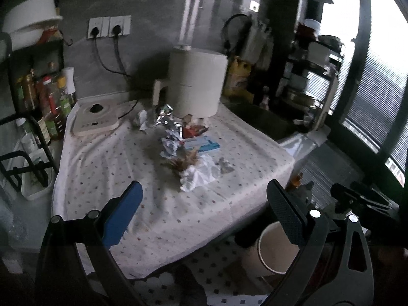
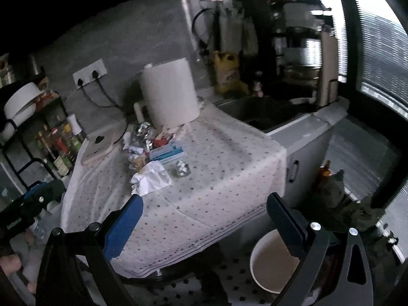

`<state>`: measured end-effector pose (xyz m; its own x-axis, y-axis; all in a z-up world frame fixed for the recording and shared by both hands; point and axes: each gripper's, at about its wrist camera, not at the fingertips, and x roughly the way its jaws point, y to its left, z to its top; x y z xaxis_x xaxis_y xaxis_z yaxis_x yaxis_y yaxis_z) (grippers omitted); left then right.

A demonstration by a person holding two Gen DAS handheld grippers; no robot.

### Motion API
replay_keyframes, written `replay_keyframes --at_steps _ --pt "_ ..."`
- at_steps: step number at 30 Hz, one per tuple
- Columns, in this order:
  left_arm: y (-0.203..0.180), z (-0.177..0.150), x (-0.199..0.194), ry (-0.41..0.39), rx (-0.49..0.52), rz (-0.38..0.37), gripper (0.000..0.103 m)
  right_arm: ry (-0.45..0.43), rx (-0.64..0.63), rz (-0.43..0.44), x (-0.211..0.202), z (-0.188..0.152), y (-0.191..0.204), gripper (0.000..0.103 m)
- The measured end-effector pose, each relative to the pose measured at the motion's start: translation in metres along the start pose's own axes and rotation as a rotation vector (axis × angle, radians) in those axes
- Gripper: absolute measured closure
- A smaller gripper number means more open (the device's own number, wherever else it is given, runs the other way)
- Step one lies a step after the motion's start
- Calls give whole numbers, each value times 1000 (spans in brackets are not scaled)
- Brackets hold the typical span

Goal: Collect trash
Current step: 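Reach the right gripper to the white blister pack and close on it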

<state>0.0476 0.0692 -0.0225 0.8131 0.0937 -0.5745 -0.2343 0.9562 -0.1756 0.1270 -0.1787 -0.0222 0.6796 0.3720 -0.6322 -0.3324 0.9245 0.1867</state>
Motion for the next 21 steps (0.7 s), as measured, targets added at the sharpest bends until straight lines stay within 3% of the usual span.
replay_keyframes --at_steps 10,18,21 --pt "23 14 78 73 -68 8 29 96 -55 48 73 21 4 25" --pt "27 30 141 118 -97 -15 40 162 -71 65 127 38 1 31" --pt "25 35 169 142 -82 -19 50 183 -68 70 147 44 -1 33"
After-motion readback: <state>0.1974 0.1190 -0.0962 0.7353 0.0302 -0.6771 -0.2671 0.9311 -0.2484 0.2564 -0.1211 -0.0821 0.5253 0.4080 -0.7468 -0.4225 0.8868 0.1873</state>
